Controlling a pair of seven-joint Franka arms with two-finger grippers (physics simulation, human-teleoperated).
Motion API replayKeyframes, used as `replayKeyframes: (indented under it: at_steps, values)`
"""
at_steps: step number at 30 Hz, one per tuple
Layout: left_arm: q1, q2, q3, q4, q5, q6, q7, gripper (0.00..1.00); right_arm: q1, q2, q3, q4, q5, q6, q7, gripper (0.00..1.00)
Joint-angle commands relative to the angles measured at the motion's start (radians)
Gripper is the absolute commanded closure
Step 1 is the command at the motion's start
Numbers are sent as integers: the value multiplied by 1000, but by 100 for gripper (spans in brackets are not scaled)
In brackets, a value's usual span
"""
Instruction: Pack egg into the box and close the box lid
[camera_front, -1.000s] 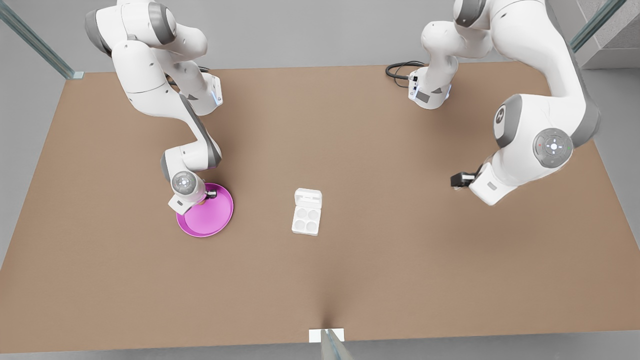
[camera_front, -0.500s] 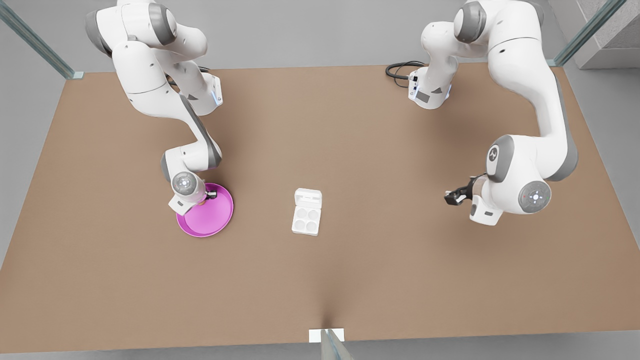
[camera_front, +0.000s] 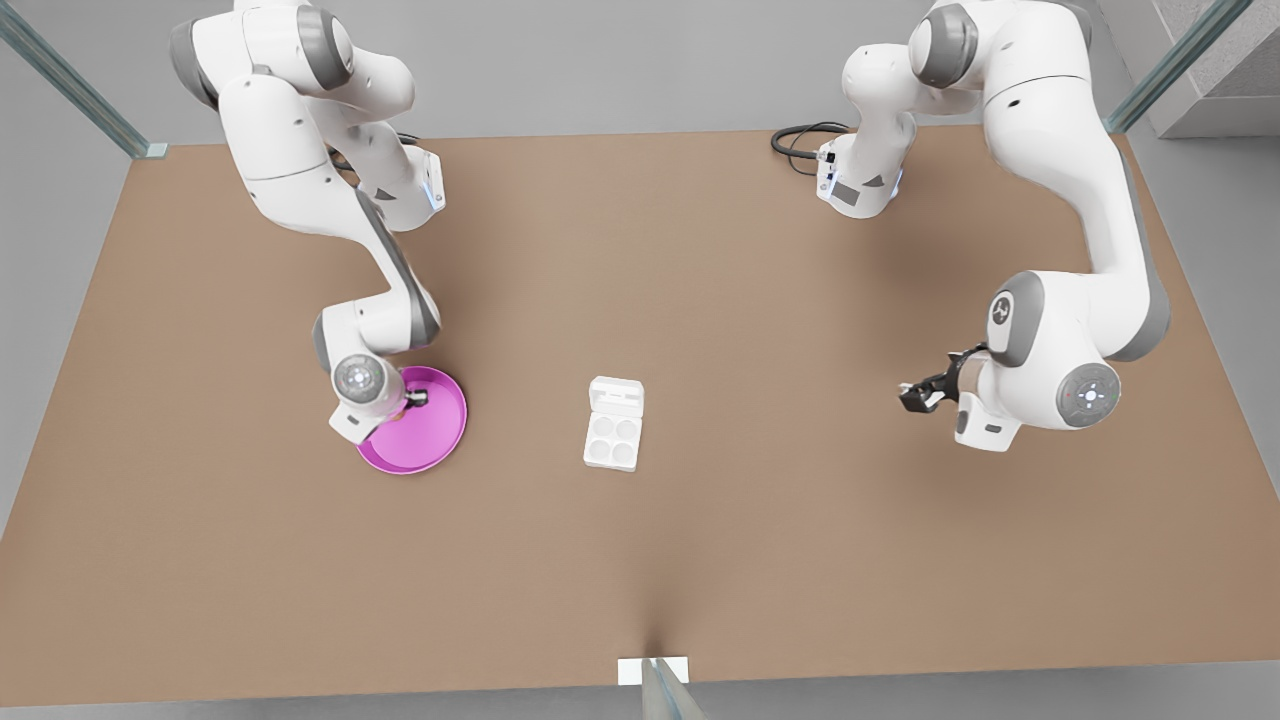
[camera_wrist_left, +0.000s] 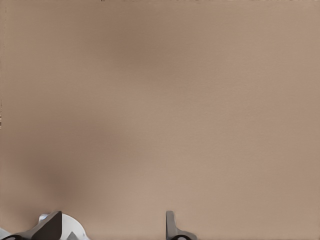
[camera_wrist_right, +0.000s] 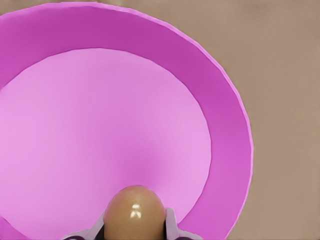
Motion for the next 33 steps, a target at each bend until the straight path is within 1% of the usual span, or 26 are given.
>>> replayKeyframes:
  at_steps: [1,5,9,12,14,16,20,22,25,26,27,28,29,30,32,33]
  values:
    - [-3,0,0,0,2,0,0,0,0,0,0,8,-25,-3,4,44]
    - [-3,0,0,0,2,3,-2,0,31,8,0,90,-25,-2,-32,44]
    - [-9,0,-2,-1,5,3,-11,0,130,8,1,159,-22,0,-57,44]
    - [-8,0,-2,0,6,5,-11,0,199,29,1,251,-20,9,-72,44]
    - [-8,0,-2,-1,6,5,-11,0,235,126,0,395,-19,10,-68,44]
    - [-8,0,-2,0,8,5,-9,0,290,192,0,491,-17,10,-57,44]
    - [-5,0,-2,0,11,11,-8,0,408,212,0,511,24,39,-69,44]
    - [-6,0,0,2,9,11,-8,0,437,214,1,524,22,39,-65,44]
    - [38,0,1,144,11,23,3,0,456,224,1,545,24,39,-68,44]
    - [35,-2,15,157,55,20,122,0,454,260,-2,607,26,39,-69,44]
    - [35,-34,20,160,109,2,354,0,457,279,-2,626,19,55,-66,44]
    - [37,-67,77,160,100,-6,619,0,459,292,-2,631,21,98,-62,44]
    - [35,-101,92,158,61,44,686,0,463,293,-2,633,22,99,-60,44]
    - [34,-100,93,158,61,92,695,0,482,293,-3,634,53,99,-62,44]
    - [35,-103,95,157,69,74,764,0,502,293,-3,636,90,105,-62,44]
    - [35,-101,104,131,71,55,842,0,525,292,-2,640,110,105,-62,44]
